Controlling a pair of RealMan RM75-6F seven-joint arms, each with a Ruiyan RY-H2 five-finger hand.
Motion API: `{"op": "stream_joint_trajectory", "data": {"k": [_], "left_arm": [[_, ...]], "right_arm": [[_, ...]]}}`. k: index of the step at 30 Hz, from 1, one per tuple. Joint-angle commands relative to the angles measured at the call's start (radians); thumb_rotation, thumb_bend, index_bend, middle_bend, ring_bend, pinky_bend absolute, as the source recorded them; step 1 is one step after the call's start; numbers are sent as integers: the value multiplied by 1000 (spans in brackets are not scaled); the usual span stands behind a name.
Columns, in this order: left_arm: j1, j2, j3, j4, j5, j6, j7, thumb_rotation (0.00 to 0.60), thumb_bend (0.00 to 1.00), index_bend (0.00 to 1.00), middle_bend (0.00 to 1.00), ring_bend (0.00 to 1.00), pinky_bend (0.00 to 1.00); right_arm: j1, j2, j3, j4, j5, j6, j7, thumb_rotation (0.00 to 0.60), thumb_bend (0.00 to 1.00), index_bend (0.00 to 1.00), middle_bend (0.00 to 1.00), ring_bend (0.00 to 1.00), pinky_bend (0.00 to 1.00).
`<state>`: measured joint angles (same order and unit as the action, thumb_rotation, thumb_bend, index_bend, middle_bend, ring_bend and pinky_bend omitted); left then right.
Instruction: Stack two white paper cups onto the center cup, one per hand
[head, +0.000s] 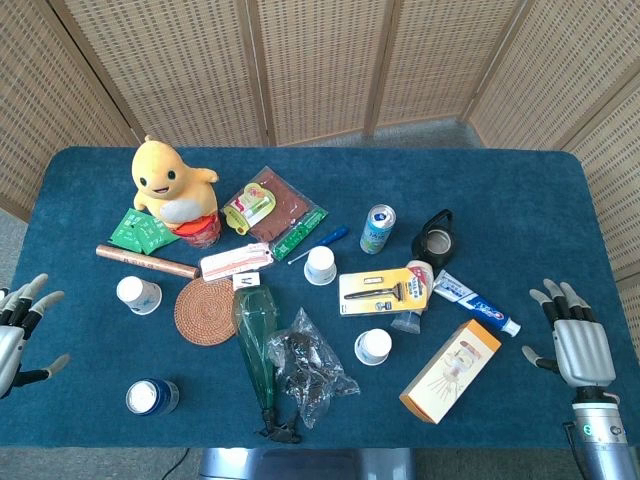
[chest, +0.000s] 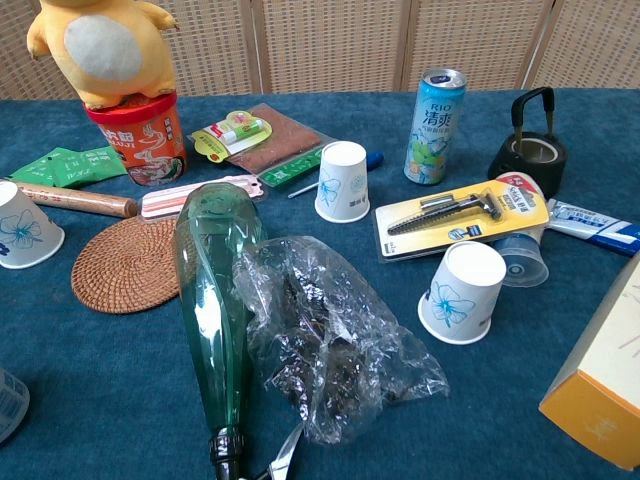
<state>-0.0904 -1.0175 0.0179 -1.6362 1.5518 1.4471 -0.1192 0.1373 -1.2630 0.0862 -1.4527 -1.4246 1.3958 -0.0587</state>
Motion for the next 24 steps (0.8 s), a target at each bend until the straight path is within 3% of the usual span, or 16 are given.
{"op": "stream_joint_trajectory", "data": {"k": [1,16,24], "left_arm": [[0,1,0,0,-1,-1,1,600,243,151,0,0,106],[-1,38,9,-60,3,-13,-28,600,243,150,0,0,105],[-9,44,5,-65,-9,-31,-28,600,242,149,0,0,106]], "right_arm": [[0,0,-1,1,0,-1,-1,600,207,184,81,0,178],[33,-24,-13,18,-47,-32,38,600,206,190,91,0,178],[84,6,-27,-132,-87,-96,14,600,206,184,90,0,178]]}}
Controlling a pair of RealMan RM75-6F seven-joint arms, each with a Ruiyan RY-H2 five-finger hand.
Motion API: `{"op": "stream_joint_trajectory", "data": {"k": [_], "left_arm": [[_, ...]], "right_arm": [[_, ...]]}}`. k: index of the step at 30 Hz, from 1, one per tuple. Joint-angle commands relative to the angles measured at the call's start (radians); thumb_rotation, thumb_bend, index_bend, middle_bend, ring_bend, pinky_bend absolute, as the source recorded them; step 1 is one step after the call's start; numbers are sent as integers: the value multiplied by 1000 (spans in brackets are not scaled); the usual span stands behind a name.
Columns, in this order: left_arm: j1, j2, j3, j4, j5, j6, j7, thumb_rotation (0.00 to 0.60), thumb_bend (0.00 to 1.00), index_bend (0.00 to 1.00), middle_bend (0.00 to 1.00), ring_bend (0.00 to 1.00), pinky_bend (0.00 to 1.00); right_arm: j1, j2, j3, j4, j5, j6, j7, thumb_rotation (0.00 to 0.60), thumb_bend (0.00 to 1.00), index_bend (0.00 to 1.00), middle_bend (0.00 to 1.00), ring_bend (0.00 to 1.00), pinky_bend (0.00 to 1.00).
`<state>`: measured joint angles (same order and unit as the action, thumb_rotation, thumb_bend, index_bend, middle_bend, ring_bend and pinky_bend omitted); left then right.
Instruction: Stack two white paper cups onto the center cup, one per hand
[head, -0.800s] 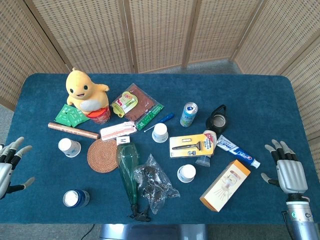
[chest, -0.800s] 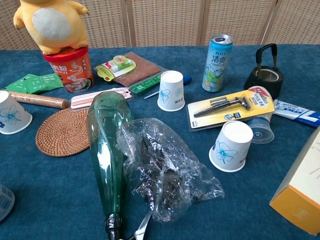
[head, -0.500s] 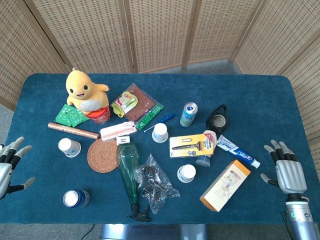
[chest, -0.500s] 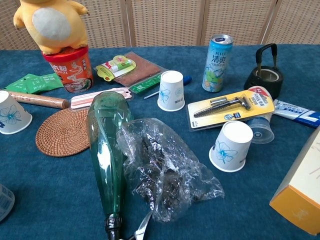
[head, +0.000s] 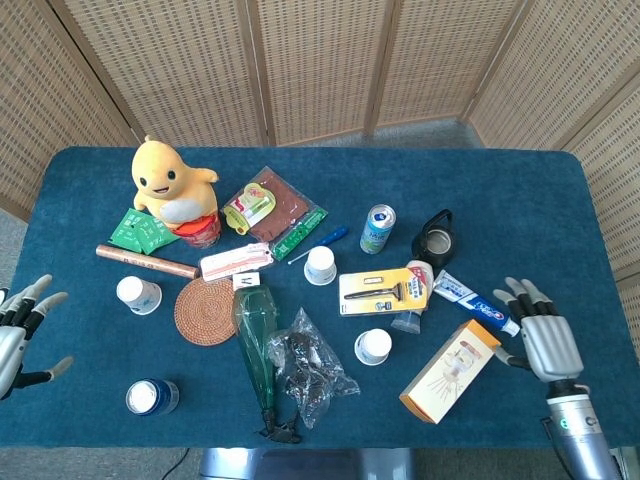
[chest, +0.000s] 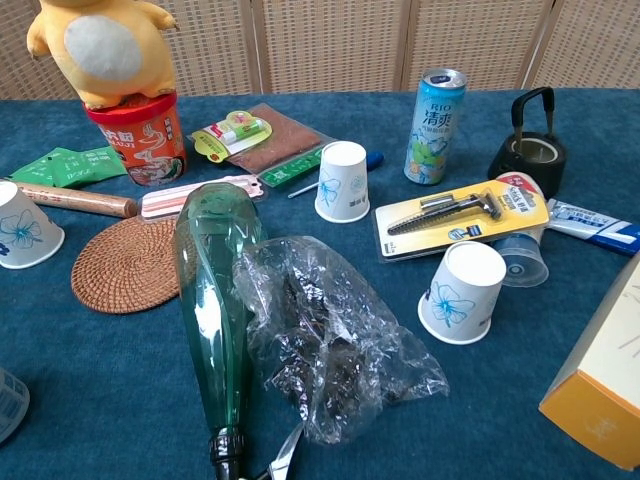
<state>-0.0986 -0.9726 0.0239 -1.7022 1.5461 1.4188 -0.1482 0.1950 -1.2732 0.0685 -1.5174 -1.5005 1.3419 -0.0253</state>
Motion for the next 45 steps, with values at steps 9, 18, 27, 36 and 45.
{"op": "stream_joint_trajectory", "data": {"k": [9,18,27,36,45], "left_arm": [[-2,-1,-10,9,-11,3,-13,600,244,149,0,0,106],[4,6,-8,13,13,25,-46,600,242,149,0,0,107],[1,5,-5,21,9,13,-50,600,243,149,0,0,107],[2,3,-4,21,9,14,-43,600,244,149,0,0,107],[3,7,-5,23,9,16,-52,600,244,149,0,0,107]], "right_arm": [[108,36,-3,-221,22,-181,-42,600,205,178,88,0,191],[164,3,-8,-300,50,-254,-138,600,208,160,88,0,193],[212,-52,-4,-313,80,-301,-174,600,207,160,89,0,208],[253,-106,1,-300,100,-333,-180,600,207,164,111,0,224],[261,-138,-8,-258,104,-323,-160,600,209,176,138,0,266]]}}
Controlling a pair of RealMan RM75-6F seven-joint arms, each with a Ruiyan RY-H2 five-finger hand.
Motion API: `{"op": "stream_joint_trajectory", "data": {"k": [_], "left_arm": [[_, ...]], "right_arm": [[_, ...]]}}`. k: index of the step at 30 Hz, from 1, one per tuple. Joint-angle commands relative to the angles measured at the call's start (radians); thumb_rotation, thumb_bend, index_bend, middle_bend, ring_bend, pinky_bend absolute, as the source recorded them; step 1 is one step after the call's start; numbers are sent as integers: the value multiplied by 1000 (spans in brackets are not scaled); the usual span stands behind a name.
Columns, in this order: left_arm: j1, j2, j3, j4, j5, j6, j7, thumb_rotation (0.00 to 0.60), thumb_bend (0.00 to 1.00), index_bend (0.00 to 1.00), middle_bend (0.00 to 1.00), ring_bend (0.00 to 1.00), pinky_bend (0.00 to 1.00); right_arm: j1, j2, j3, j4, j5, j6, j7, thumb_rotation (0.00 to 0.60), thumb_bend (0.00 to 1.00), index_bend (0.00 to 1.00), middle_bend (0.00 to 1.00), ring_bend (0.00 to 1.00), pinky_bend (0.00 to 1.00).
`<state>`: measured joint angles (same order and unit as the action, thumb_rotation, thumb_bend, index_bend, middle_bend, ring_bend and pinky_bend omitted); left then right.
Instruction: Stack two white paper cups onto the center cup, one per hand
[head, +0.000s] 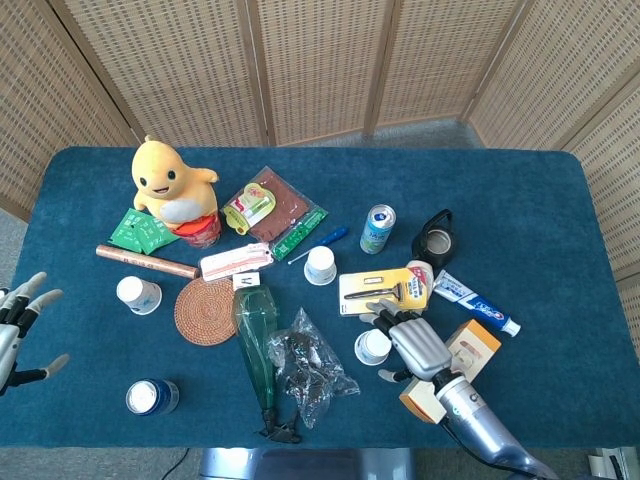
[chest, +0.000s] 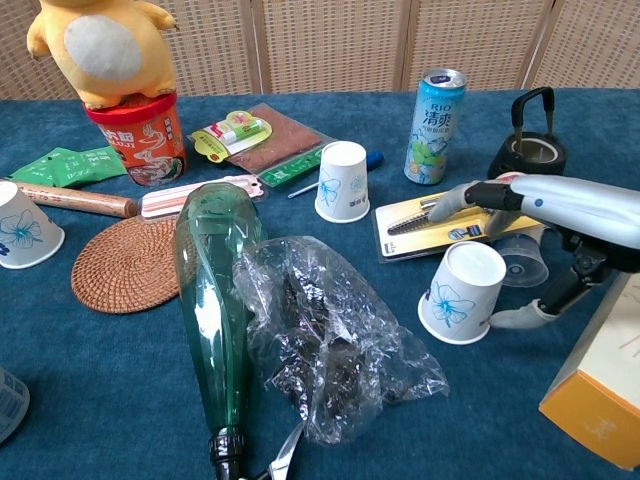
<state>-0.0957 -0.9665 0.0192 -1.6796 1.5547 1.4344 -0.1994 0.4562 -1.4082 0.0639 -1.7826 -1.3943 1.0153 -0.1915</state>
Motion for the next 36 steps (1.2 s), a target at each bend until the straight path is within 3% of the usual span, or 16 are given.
{"op": "stream_joint_trajectory", "data": {"k": [1,9,25,36], "left_arm": [[1,1,0,0,0,1,-1,600,244,149,0,0,107],[-1,-4,1,2,-4,-7,8,600,243,150,0,0,107],[-1,-8,2,2,-7,-11,17,600,243,149,0,0,108],[-3,-8,2,3,-7,-13,13,600,244,149,0,0,108]], "right_arm": [[-2,-3,-7,13,-5,7,13,600,210,177,139,0,275],[-11,-5,-27,41,-48,34,79,600,227,211,200,21,355],[-16,-66,-39,132,-80,72,128,600,346,375,359,141,457],[-17,-62,-40,117,-110,103,143,600,391,413,399,179,490]]}}
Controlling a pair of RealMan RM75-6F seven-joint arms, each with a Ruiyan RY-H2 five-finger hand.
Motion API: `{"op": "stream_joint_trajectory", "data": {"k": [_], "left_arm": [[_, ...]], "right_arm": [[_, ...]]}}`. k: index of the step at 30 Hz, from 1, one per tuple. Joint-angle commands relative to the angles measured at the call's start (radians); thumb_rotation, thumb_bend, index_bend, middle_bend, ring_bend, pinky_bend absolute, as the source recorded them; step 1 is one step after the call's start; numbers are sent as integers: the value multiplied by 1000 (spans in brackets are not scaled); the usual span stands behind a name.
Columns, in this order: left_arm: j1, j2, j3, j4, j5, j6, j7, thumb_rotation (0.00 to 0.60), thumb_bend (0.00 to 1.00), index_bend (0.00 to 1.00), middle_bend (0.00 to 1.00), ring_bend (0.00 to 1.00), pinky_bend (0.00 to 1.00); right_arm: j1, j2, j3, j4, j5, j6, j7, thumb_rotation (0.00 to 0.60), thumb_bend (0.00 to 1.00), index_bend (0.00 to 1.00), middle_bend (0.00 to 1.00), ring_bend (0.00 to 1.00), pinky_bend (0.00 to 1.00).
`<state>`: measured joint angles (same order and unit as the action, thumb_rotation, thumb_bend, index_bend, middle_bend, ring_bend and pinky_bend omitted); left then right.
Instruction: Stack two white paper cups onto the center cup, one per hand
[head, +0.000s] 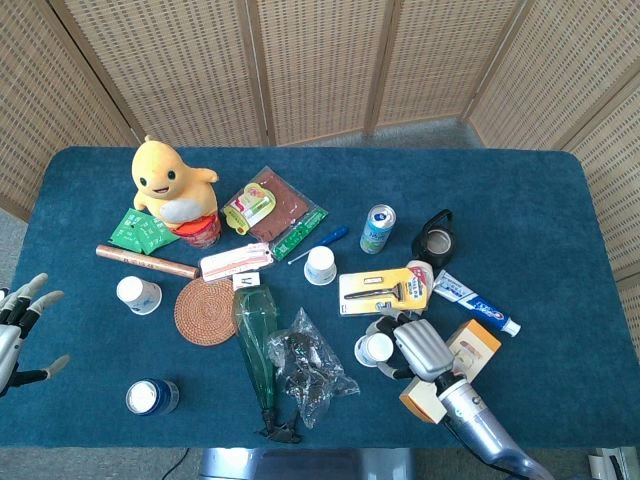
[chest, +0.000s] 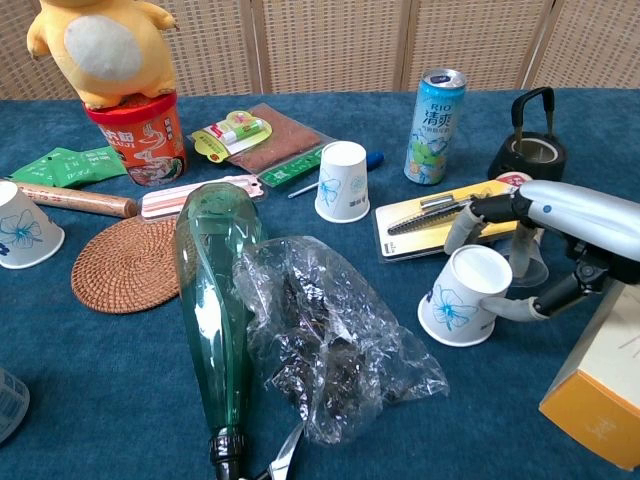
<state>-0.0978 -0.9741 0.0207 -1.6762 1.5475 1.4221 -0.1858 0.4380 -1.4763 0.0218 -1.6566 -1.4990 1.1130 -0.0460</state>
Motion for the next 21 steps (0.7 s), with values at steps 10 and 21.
{"op": "stream_joint_trajectory", "data": {"k": [10,21], "left_arm": [[-2,1,1,0,3,-3,-7,600,243,149,0,0,108],[-4,3,4,0,5,-8,-12,600,243,149,0,0,107]], "right_arm": [[22,46,55,-78,11,23,-40,600,388,415,399,179,490],[76,78,148,-175,100,-2,-110,600,394,413,398,178,490]]}}
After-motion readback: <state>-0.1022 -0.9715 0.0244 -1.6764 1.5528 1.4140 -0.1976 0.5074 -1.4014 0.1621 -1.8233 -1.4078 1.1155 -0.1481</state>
